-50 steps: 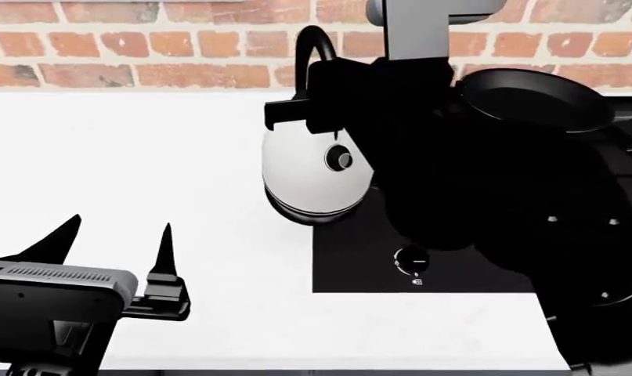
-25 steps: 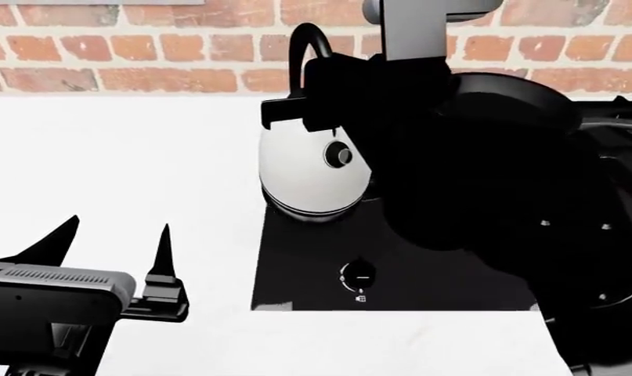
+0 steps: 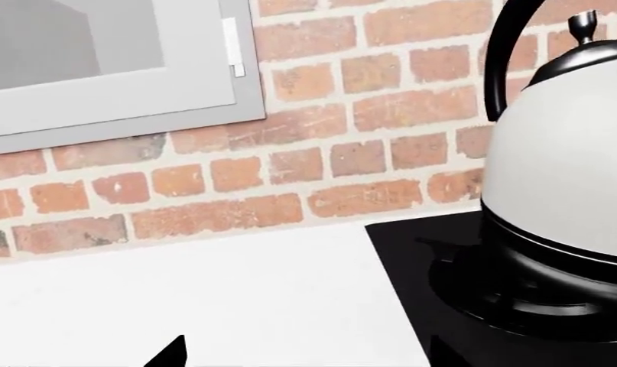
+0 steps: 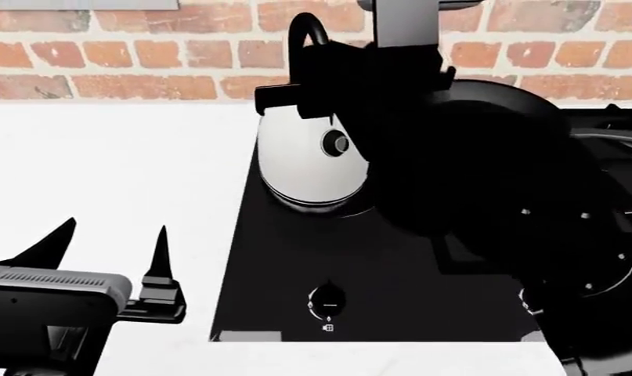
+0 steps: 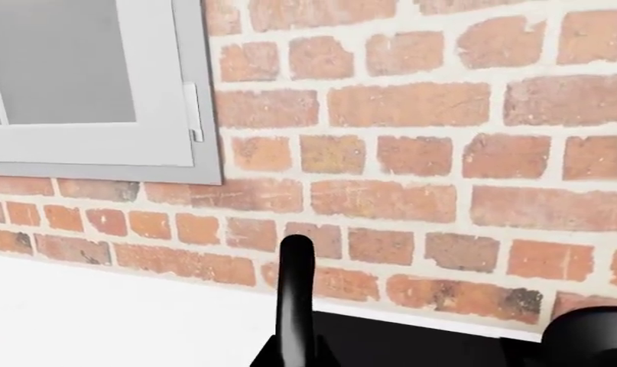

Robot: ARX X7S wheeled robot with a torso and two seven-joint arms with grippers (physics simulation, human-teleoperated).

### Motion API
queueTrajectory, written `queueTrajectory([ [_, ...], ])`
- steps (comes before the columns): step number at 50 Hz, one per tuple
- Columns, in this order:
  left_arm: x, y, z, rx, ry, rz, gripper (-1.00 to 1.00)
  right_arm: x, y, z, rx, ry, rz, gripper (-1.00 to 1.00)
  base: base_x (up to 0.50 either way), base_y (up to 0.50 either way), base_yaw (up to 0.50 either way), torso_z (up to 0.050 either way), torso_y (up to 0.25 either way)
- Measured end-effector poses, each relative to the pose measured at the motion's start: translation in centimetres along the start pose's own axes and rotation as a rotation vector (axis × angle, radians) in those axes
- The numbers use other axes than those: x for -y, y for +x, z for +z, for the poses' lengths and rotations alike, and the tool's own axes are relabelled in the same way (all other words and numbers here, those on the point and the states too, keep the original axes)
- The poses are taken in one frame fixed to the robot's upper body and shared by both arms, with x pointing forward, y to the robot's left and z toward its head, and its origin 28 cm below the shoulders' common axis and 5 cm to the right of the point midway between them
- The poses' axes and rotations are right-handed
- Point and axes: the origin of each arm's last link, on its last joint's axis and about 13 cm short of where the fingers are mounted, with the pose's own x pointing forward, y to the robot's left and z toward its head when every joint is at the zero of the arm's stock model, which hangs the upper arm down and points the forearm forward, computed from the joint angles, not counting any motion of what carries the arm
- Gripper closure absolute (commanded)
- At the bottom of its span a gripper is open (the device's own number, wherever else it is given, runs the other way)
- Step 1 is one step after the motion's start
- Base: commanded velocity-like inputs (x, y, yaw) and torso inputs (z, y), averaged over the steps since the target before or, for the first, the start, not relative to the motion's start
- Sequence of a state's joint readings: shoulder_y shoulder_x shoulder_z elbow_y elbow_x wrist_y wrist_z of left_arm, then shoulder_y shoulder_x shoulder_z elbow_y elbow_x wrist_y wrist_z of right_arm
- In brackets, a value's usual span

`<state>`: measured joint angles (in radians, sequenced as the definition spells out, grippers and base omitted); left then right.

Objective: Pick the kettle from the counter and place it on a stove burner. Then turn the burner on.

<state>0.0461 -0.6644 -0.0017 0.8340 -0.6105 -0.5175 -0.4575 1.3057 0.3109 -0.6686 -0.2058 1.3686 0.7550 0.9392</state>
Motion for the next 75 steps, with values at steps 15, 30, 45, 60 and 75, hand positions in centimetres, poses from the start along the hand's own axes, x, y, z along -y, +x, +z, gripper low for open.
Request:
queueTrajectory([
  [15,-0.3,-0.2,-0.1,-0.008,-0.003,0.011,-1.0,0.0,3.4,2.2,0.029,0.023,-0.079,1.0,0.0,0.0,0.0,0.0,0.001],
  [30,-0.4,0.0,-0.4,-0.022,0.001,0.017,-1.0,0.8,7.1,2.5,-0.008,0.054,-0.154,1.0,0.0,0.0,0.0,0.001,0.001],
  [45,-0.5,0.2,-0.7,-0.034,0.001,0.02,-1.0,1.6,9.4,1.3,-0.078,0.081,-0.205,1.0,0.0,0.0,0.0,0.0,0.001],
  [60,-0.5,0.3,-1.0,-0.043,-0.003,0.022,-1.0,2.1,10.6,-0.6,-0.139,0.079,-0.225,1.0,0.0,0.0,0.0,0.0,0.001],
  [75,-0.5,0.5,-1.3,-0.05,-0.007,0.02,-1.0,2.4,11.3,-2.0,-0.177,0.084,-0.24,1.0,0.0,0.0,0.0,0.001,0.001],
])
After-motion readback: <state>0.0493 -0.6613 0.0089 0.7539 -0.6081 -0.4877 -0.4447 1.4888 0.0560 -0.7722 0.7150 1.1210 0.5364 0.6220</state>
